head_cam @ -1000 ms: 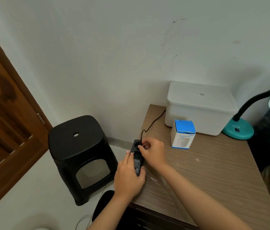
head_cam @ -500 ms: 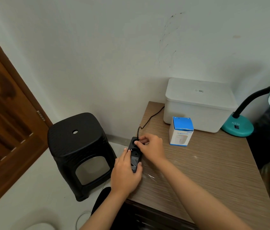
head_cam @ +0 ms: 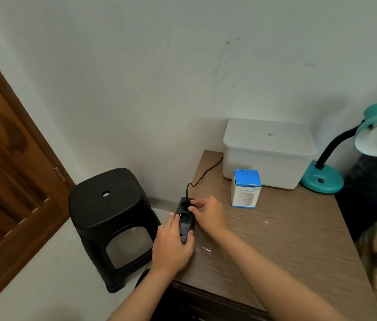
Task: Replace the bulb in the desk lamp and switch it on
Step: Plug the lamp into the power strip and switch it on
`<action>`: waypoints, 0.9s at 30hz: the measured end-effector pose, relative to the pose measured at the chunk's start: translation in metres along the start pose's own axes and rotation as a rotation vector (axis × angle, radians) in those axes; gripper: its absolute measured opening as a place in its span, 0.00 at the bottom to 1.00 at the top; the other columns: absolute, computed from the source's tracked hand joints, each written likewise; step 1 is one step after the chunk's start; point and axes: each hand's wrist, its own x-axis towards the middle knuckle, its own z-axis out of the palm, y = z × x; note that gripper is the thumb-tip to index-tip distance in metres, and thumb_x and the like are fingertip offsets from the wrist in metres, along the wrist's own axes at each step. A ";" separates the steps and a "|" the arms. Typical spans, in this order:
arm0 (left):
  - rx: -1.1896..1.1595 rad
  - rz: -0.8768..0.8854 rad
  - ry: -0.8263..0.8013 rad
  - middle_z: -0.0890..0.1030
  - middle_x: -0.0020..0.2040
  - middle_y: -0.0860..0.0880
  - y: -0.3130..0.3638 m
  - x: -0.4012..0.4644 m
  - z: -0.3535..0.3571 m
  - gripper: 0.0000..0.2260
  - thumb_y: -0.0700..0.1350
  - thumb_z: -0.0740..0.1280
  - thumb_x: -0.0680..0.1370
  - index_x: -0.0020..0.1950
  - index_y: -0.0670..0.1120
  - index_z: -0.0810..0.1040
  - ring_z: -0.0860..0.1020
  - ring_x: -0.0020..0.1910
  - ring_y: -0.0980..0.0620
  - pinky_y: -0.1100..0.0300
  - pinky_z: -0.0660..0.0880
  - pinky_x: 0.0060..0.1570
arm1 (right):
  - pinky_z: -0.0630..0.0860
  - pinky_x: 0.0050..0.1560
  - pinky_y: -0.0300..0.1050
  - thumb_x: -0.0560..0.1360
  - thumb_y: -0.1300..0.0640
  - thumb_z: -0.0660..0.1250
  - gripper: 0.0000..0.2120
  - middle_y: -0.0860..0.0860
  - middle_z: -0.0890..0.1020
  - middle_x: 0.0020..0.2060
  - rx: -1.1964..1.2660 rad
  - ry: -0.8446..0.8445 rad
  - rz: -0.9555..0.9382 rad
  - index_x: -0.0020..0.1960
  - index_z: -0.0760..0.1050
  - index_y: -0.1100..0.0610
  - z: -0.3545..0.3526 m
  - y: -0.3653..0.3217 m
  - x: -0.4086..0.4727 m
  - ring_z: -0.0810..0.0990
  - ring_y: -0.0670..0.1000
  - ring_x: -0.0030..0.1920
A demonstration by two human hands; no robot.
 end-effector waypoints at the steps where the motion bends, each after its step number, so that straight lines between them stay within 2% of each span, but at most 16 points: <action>1: 0.035 0.009 -0.013 0.63 0.75 0.47 0.000 0.001 -0.001 0.28 0.56 0.60 0.76 0.73 0.45 0.62 0.63 0.72 0.50 0.54 0.59 0.71 | 0.69 0.46 0.34 0.73 0.54 0.69 0.14 0.51 0.79 0.48 0.017 -0.010 -0.010 0.58 0.79 0.54 -0.005 0.005 -0.006 0.74 0.41 0.41; 4: 0.265 0.027 -0.054 0.59 0.76 0.45 0.008 0.004 -0.005 0.28 0.56 0.55 0.78 0.74 0.43 0.58 0.58 0.74 0.48 0.49 0.52 0.73 | 0.69 0.42 0.30 0.74 0.52 0.68 0.14 0.46 0.77 0.44 0.009 0.014 -0.057 0.60 0.78 0.51 -0.023 0.028 -0.032 0.73 0.39 0.39; 6: 0.351 0.031 -0.052 0.58 0.76 0.43 0.021 0.004 -0.003 0.28 0.55 0.55 0.78 0.74 0.42 0.56 0.54 0.75 0.46 0.47 0.49 0.73 | 0.68 0.41 0.28 0.74 0.55 0.69 0.12 0.42 0.76 0.39 0.024 0.082 -0.053 0.57 0.79 0.52 -0.039 0.048 -0.046 0.74 0.38 0.38; 8: 0.339 0.084 -0.057 0.60 0.75 0.42 0.040 -0.001 0.006 0.27 0.54 0.57 0.77 0.73 0.42 0.58 0.54 0.75 0.45 0.46 0.49 0.73 | 0.68 0.40 0.26 0.72 0.59 0.70 0.09 0.39 0.75 0.36 0.031 0.176 -0.027 0.53 0.81 0.55 -0.058 0.069 -0.055 0.75 0.37 0.37; 11: 0.247 0.258 -0.080 0.66 0.72 0.42 0.079 -0.013 0.036 0.24 0.54 0.59 0.74 0.68 0.45 0.66 0.62 0.73 0.43 0.44 0.54 0.71 | 0.70 0.42 0.34 0.72 0.60 0.70 0.08 0.45 0.78 0.36 -0.004 0.306 0.071 0.51 0.81 0.56 -0.094 0.099 -0.061 0.74 0.39 0.35; 12: 0.206 0.320 -0.084 0.67 0.72 0.42 0.094 -0.015 0.048 0.24 0.54 0.58 0.74 0.67 0.45 0.68 0.63 0.72 0.44 0.45 0.55 0.70 | 0.72 0.43 0.37 0.73 0.60 0.69 0.08 0.48 0.79 0.38 -0.020 0.339 0.108 0.52 0.81 0.57 -0.107 0.108 -0.061 0.75 0.41 0.36; 15: 0.097 0.432 -0.209 0.63 0.74 0.43 0.139 -0.014 0.082 0.25 0.55 0.56 0.74 0.68 0.46 0.67 0.60 0.73 0.45 0.46 0.52 0.71 | 0.75 0.47 0.40 0.74 0.60 0.68 0.10 0.53 0.82 0.44 -0.066 0.392 0.175 0.54 0.79 0.59 -0.149 0.131 -0.056 0.77 0.46 0.42; 17: 0.086 0.500 -0.260 0.63 0.73 0.41 0.162 -0.006 0.105 0.26 0.57 0.53 0.73 0.66 0.45 0.68 0.62 0.73 0.43 0.44 0.54 0.71 | 0.75 0.52 0.41 0.74 0.58 0.67 0.13 0.53 0.82 0.49 -0.091 0.387 0.202 0.58 0.77 0.58 -0.170 0.144 -0.052 0.78 0.47 0.48; 20: 0.105 0.550 -0.373 0.60 0.75 0.41 0.189 0.016 0.132 0.27 0.59 0.53 0.73 0.67 0.45 0.66 0.58 0.74 0.44 0.44 0.51 0.72 | 0.73 0.60 0.44 0.75 0.56 0.66 0.18 0.54 0.80 0.58 -0.128 0.390 0.263 0.64 0.73 0.58 -0.194 0.162 -0.042 0.77 0.50 0.58; 24: 0.137 0.580 -0.417 0.55 0.77 0.45 0.212 0.051 0.160 0.32 0.64 0.56 0.73 0.72 0.49 0.60 0.52 0.76 0.48 0.42 0.48 0.72 | 0.65 0.65 0.40 0.75 0.57 0.65 0.22 0.57 0.75 0.65 -0.151 0.385 0.255 0.68 0.69 0.61 -0.214 0.183 -0.021 0.72 0.54 0.66; 27: 0.160 0.576 -0.440 0.48 0.78 0.50 0.218 0.061 0.177 0.33 0.67 0.52 0.73 0.74 0.54 0.53 0.46 0.76 0.52 0.40 0.42 0.72 | 0.59 0.71 0.43 0.76 0.58 0.64 0.24 0.58 0.67 0.72 -0.139 0.397 0.244 0.71 0.64 0.61 -0.223 0.201 0.001 0.62 0.54 0.74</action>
